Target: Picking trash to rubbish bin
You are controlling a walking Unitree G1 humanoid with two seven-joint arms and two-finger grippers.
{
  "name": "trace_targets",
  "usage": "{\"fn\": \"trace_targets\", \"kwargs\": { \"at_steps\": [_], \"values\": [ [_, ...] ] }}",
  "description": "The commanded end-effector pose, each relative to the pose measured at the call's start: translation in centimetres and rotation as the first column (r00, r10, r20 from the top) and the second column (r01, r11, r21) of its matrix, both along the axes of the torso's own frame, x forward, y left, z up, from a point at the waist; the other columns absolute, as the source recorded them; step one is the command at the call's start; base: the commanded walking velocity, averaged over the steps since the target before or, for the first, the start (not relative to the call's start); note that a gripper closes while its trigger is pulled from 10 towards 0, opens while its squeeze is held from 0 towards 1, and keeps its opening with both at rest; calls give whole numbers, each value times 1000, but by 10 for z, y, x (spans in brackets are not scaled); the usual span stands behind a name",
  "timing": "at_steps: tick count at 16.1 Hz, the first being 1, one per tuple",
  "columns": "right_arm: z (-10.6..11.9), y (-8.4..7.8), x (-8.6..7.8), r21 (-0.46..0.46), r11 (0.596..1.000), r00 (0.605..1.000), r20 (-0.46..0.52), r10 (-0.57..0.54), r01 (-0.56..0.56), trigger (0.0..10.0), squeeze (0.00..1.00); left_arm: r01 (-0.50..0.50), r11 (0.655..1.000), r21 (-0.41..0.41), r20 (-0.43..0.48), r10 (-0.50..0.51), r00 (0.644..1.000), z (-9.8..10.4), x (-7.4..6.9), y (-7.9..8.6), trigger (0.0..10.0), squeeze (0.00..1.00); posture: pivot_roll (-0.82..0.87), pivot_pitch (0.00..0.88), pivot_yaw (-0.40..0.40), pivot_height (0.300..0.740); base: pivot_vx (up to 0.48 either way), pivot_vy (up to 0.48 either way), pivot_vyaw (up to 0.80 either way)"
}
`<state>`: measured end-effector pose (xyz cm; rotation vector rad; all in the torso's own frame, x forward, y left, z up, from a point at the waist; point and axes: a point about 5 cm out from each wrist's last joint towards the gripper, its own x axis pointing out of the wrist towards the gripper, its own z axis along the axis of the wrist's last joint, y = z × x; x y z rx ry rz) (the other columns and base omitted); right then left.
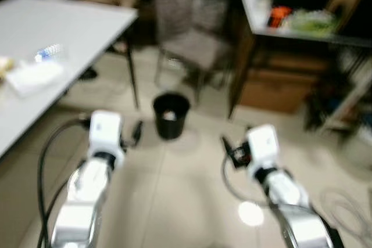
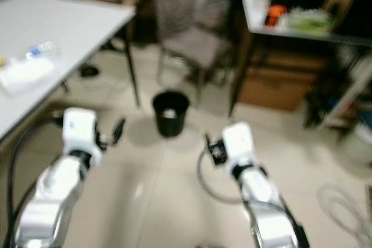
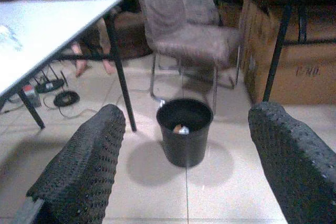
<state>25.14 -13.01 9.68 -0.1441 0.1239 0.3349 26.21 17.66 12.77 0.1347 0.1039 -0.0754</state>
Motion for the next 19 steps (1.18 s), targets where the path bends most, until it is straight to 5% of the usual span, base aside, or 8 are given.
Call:
{"fn": "trace_targets", "kwargs": {
  "at_steps": [1, 12, 19],
  "values": [
    [11, 2, 4, -2, 1000, 998, 54, 31, -31, 10000, 0, -24, 1000, 5, 53, 24, 998, 11, 1, 3, 10000, 0, -138, 0, -49, 740, 0, 0, 800],
    [13, 12, 6, -25, 990, 986, 89, 143, -142, 10000, 0, 7, 994, 111, 124, -21, 992, 29, 25, 11, 10000, 0, -127, 0, -54, 740, 154, 0, 783],
    [10, 9, 3, -13, 992, 989, 78, 123, -122, 10000, 0, 62, 994, 93, 85, -70, 994, 20, 35, 3, 10000, 0, -139, 0, -43, 740, 244, 0, 0]
  ]
}}
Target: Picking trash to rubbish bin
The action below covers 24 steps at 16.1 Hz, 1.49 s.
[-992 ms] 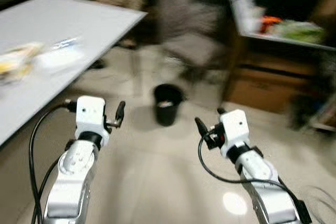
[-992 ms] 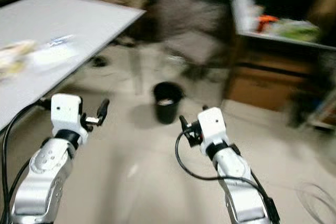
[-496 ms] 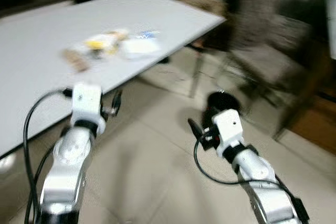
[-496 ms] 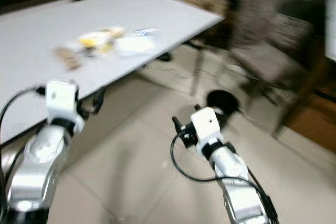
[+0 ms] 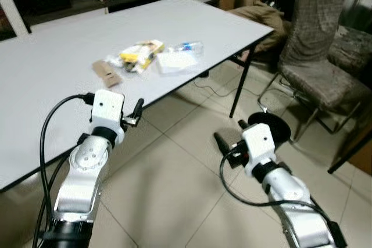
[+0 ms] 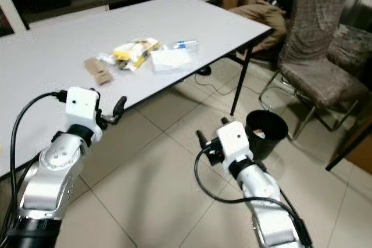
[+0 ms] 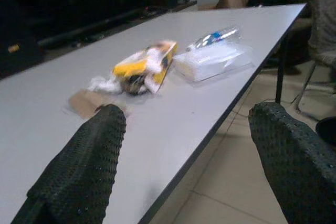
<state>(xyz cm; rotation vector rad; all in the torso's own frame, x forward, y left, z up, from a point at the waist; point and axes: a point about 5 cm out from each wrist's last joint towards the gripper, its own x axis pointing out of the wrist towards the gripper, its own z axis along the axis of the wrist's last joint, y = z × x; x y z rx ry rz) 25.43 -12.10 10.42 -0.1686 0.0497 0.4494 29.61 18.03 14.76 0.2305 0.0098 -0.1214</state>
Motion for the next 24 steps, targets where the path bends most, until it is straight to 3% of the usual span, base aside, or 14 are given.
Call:
{"fn": "trace_targets", "kwargs": {
  "at_steps": [1, 8, 14, 24],
  "values": [
    [2, 0, 0, -2, 1000, 1000, 12, 4, -4, 10000, 0, 13, 1000, 3, -9, -13, 1000, -2, 1, -2, 10000, 0, -139, 0, -43, 740, 240, 0, 0],
    [2, 1, 1, -10, 1000, 1000, 16, 16, -16, 10000, 0, 17, 1000, -15, -23, -17, 1000, -8, 3, -4, 10000, 0, -131, 0, -61, 740, 266, 0, 0],
    [1, -3, 2, -9, 1000, 1000, 6, -5, 5, 10000, 0, -11, 996, -92, -60, 6, 998, -21, -16, -14, 10000, 0, -107, 0, -104, 740, 297, 0, 0],
    [0, -3, 2, -3, 1000, 1000, 3, -15, 15, 10000, 0, 5, 997, -77, -64, -10, 998, -20, -18, -19, 10000, 0, -109, 0, -91, 740, 311, 0, 0]
  ]
}}
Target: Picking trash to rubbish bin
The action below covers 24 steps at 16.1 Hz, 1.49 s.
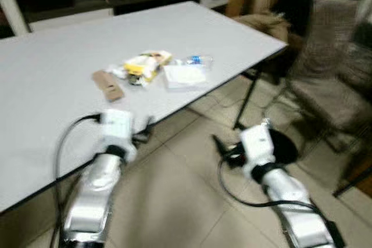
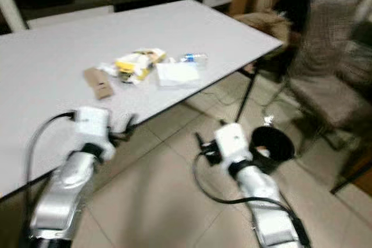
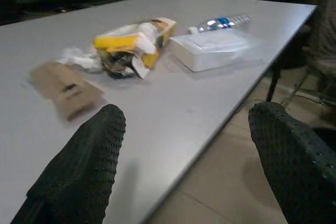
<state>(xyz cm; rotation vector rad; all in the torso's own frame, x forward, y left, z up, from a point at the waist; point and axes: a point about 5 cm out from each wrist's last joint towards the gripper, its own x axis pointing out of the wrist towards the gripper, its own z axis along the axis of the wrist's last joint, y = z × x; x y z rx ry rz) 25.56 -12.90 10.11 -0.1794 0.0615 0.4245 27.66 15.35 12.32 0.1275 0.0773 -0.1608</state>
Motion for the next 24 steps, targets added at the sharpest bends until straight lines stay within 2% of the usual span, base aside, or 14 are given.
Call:
{"fn": "trace_targets", "kwargs": {
  "at_steps": [1, 4, 6, 8, 9, 16, 20, 22, 24],
  "values": [
    [2, 3, 1, 6, 1000, 1000, 8, -2, 2, 10000, 0, -18, 999, 28, 14, 18, 1000, 6, 4, 9, 10000, 0, -108, 0, -84, 740, 315, 0, 0],
    [1, 4, -2, 5, 1000, 1000, 4, 3, -3, 10000, 0, -28, 999, 33, 16, 28, 999, 8, 7, 13, 10000, 0, -111, 0, -75, 740, 314, 0, 0],
    [0, 10, -5, -1, 999, 999, 2, 41, -41, 10000, 0, -31, 999, 36, 14, 30, 999, 8, 7, 15, 10000, 0, -112, 0, -64, 740, 317, 0, 800],
    [1, 12, -4, 2, 1000, 1000, 15, 27, -27, 10000, 0, -29, 999, 38, 13, 29, 999, 8, 7, 15, 10000, 0, -111, 0, -65, 740, 315, 0, 672],
    [0, 11, -4, 31, 999, 1000, 2, 9, -9, 10000, 0, -29, 999, 40, 11, 29, 1000, 8, 7, 15, 10000, 0, -111, 0, -65, 740, 315, 0, 0],
    [-3, 9, -10, 23, 1000, 1000, -1, 2, -2, 10000, 0, 5, 999, 48, -18, -4, 1000, 1, 1, 14, 10000, 0, -120, 0, -55, 740, 317, 0, 0],
    [-5, 8, -11, 15, 1000, 1000, -10, -8, 8, 10000, 0, 28, 998, 51, -31, -26, 999, -6, 3, 7, 10000, 0, -126, 0, -61, 740, 314, 0, 0],
    [-5, 6, -10, -3, 1000, 1000, -2, -11, 11, 10000, 0, 41, 998, 42, -36, -40, 999, -8, 4, 3, 10000, 0, -153, 0, -39, 740, 317, 0, 0],
    [-1, -6, -15, -14, 998, 999, 2, -54, 54, 10000, 0, 77, 996, 37, -38, -76, 996, -9, 9, -6, 10000, 0, -183, 0, -40, 740, 315, 0, 0]
  ]
}}
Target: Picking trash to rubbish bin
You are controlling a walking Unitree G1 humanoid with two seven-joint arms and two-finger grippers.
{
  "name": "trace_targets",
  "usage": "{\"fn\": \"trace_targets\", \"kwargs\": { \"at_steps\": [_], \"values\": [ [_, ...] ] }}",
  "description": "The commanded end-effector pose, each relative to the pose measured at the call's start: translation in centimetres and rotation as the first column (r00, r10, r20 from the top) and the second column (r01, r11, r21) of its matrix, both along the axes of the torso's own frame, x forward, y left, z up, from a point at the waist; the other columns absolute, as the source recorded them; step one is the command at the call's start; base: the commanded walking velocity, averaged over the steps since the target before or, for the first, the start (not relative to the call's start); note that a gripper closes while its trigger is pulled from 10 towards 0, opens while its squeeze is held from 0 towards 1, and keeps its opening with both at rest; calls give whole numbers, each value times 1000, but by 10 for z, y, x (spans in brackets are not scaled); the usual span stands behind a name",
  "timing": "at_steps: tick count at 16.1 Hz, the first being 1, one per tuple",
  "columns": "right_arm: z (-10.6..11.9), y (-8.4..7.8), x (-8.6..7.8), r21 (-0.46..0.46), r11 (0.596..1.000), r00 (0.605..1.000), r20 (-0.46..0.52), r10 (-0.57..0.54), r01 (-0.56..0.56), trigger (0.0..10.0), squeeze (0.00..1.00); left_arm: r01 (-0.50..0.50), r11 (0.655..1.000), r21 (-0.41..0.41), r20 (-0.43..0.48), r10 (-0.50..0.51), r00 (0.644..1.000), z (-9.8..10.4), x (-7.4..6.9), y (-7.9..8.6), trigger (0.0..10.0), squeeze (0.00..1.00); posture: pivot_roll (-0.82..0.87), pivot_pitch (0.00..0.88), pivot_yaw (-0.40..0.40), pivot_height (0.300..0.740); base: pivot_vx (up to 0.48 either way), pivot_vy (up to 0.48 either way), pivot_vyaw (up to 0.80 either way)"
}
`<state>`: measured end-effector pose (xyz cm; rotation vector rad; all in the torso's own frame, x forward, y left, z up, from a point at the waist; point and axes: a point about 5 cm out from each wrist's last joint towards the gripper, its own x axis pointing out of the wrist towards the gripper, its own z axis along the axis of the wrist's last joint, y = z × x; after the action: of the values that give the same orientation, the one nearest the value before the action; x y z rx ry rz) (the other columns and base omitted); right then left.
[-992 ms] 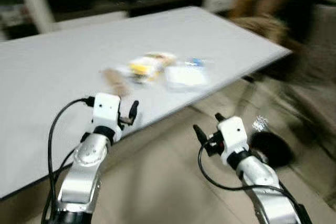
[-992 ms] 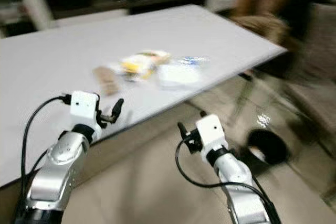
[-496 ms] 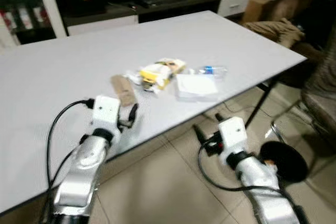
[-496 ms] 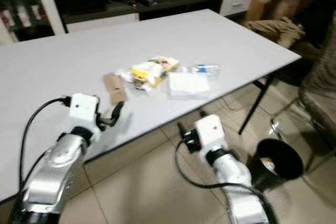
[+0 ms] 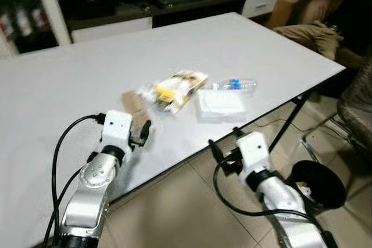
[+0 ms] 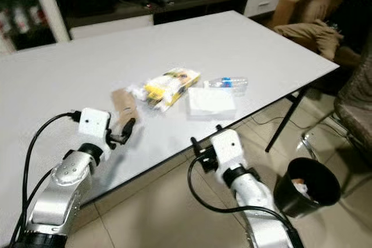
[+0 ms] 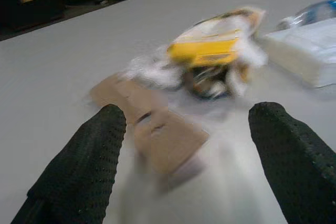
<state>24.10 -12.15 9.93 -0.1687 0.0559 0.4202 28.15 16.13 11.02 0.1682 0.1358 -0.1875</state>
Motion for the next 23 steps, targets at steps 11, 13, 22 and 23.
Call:
{"fn": "trace_targets", "kwargs": {
  "at_steps": [11, 13, 22, 23],
  "values": [
    [7, -20, 4, -40, 996, 997, 16, -80, 80, 10000, 0, 197, 980, 39, 25, -198, 980, 1, 39, -18, 10000, 1000, -209, 0, -19, 740, 58, 0, 0],
    [8, -19, 3, -36, 996, 997, 17, -81, 81, 10000, 0, 208, 974, 87, 11, -210, 978, -3, 42, -13, 10000, 1000, -202, 0, -23, 740, 0, 0, 0],
    [5, -15, -2, -44, 998, 999, -16, -42, 42, 10000, 0, 194, 895, 401, -76, -178, 981, -19, 63, 8, 10000, 0, -180, 37, -41, 740, 0, 0, 0],
    [5, -15, -2, -40, 998, 999, -19, -44, 43, 10000, 0, 215, 885, 413, -89, -196, 977, -21, 64, 6, 10000, 0, -178, 38, -37, 740, 0, 0, 0]
  ]
}}
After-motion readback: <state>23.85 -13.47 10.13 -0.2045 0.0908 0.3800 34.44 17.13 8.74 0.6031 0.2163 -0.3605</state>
